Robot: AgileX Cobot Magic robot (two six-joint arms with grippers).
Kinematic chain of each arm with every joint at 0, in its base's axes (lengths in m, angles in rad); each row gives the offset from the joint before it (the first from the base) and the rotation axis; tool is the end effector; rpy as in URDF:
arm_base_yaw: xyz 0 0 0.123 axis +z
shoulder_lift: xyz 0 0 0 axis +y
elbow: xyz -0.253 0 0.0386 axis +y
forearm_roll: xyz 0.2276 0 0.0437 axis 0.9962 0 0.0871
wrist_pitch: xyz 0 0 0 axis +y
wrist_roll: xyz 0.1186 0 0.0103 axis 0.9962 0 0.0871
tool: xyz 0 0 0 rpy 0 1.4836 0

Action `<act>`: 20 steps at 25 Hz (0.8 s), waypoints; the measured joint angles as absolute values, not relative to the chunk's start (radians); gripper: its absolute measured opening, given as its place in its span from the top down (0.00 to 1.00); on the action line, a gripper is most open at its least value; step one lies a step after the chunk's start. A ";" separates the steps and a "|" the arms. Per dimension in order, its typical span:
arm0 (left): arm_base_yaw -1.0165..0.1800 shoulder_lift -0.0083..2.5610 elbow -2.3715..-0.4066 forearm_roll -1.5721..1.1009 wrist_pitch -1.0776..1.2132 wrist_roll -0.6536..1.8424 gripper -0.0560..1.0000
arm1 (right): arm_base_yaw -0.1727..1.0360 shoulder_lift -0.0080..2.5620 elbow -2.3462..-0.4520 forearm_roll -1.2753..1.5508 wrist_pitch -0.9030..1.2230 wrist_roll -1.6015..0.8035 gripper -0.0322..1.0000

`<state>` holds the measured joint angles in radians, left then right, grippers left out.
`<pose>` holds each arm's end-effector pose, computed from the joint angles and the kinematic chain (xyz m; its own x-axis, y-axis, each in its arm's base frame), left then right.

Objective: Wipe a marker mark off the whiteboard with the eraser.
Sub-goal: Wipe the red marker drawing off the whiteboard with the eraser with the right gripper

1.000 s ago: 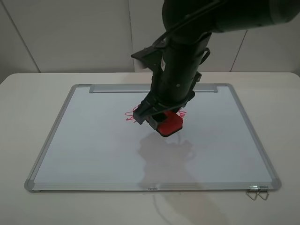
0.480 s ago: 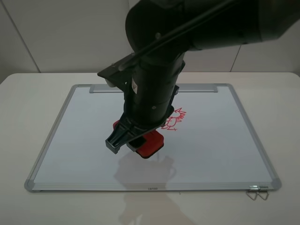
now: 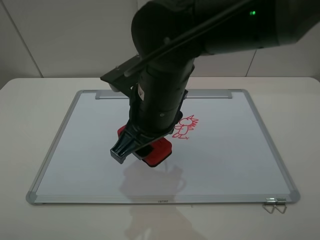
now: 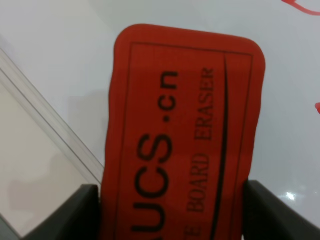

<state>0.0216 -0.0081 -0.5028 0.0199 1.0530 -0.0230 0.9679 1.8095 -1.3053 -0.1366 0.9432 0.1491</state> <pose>0.0307 0.0027 0.2566 -0.4387 -0.0226 -0.8984 -0.0429 0.9991 -0.0042 0.2052 0.2750 0.1724 -0.6078 -0.7629 -0.2203 -0.7655 0.6367 -0.0928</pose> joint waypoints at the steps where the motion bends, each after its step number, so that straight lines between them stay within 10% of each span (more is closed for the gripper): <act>1: 0.022 -0.008 -0.503 0.020 1.053 -0.023 0.21 | 0.968 1.810 -1.305 -0.137 0.941 0.149 0.48; 20: 0.022 -0.008 -0.503 0.020 1.053 -0.023 0.21 | 0.979 2.098 -1.477 -0.137 0.786 0.149 0.48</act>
<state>0.0216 -0.0081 -0.5028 0.0199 1.0530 -0.0230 0.9794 2.0975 -1.4774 -0.1368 0.7862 0.1491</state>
